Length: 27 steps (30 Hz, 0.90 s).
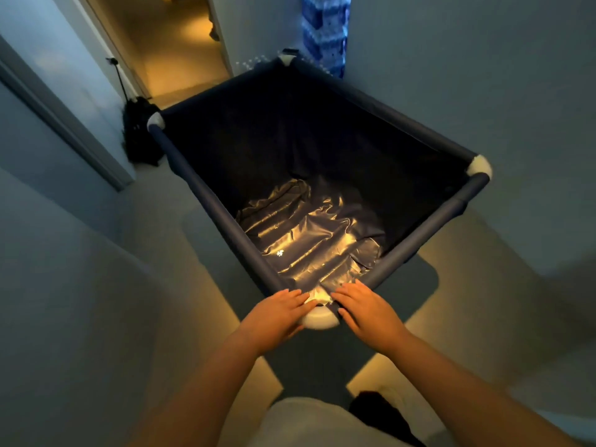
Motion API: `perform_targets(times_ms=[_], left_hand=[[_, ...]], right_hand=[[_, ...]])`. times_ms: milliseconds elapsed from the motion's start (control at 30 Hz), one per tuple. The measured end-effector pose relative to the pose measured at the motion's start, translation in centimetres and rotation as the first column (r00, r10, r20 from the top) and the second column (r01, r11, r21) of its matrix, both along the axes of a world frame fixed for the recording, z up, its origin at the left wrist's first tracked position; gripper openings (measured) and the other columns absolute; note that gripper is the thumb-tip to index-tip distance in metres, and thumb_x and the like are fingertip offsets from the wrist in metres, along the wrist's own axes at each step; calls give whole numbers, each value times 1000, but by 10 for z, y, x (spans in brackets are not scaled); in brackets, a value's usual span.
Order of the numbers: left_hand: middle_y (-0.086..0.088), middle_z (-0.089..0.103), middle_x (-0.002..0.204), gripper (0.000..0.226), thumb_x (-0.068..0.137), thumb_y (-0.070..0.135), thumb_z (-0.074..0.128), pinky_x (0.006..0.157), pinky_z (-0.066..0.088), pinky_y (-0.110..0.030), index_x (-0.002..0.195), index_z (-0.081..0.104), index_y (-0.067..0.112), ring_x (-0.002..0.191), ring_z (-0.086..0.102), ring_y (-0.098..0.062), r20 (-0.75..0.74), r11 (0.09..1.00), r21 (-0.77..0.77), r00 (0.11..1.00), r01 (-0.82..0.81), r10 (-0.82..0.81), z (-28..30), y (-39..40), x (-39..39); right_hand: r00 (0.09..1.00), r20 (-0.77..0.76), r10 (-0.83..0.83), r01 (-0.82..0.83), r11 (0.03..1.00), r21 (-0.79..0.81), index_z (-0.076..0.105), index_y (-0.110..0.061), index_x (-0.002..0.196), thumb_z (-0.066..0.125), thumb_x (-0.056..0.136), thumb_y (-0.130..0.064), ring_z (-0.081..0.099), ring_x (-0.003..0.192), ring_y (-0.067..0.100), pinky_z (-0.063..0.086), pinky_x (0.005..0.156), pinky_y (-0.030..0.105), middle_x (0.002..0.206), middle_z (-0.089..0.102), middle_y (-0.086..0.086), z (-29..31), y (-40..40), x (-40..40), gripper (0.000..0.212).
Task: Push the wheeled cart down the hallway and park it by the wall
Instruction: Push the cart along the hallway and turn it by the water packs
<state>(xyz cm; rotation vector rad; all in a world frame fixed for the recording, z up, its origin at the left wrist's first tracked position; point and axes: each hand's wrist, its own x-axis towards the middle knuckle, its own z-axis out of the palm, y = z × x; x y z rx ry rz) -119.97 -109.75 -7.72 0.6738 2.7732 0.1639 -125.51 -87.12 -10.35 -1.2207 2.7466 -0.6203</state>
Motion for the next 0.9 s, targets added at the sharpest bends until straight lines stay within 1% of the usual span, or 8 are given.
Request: perform_targets(times_ms=[100,200,267,367,467,667,833,900], left_hand=[[-6,25,155,49,99,23,41,115,11,-30,145,25,20,142,21,-22,-6,999,-4,999,45,-45,4,-17,-5],[-2,21,156,48,100,20,38,115,7,-27,146,24,22,143,16,-18,-22,998,-45,999,38,-39,4,-32,-15],[-2,22,156,48,100,23,39,115,7,-27,145,26,22,143,16,-17,-29,999,-41,999,21,-22,3,-42,-22],[-6,30,153,50,96,26,47,116,11,-31,143,33,17,141,23,-21,-2,999,-10,999,33,-33,4,-53,-34],[-9,36,149,52,94,30,52,115,16,-35,141,36,15,139,28,-24,-2,998,7,998,70,-70,4,-70,-48],[-10,42,146,50,93,30,53,114,21,-36,138,41,14,136,35,-24,-72,996,19,993,90,-89,-1,-134,-90],[-13,50,138,47,91,22,57,106,36,-40,134,46,11,129,45,-28,-130,986,21,978,166,-162,1,-208,-136],[-11,43,144,49,93,24,53,109,31,-39,139,39,14,133,38,-26,-140,981,-37,971,192,-195,1,-238,-156]], right_hand=[[998,56,21,-21,1000,4,51,-18,123,47,93,-32,53,116,17,28,113,35,120,61,1,0,-10,17,34],[995,104,9,-9,1000,-3,51,-19,124,49,90,-38,54,114,17,24,114,33,119,62,1,2,-18,25,39],[994,112,6,-5,1000,-9,52,-20,123,50,88,-41,57,112,19,30,111,35,118,63,1,3,-26,25,41],[993,120,-9,10,1000,-5,53,-18,120,52,87,-45,59,107,21,46,98,35,116,64,2,4,-43,27,43],[981,162,-108,108,994,12,52,-18,117,52,85,-48,56,106,22,48,89,34,114,61,1,5,-65,24,44],[962,184,-201,195,980,49,38,-21,133,49,89,-36,51,115,21,48,89,35,129,53,1,7,-132,9,47],[925,221,-309,295,951,95,26,-19,141,44,93,-26,41,129,21,41,102,34,145,40,2,9,-211,-21,52],[906,235,-352,337,936,101,24,-18,143,42,94,-20,38,132,21,39,104,35,148,35,2,11,-244,-35,52]])
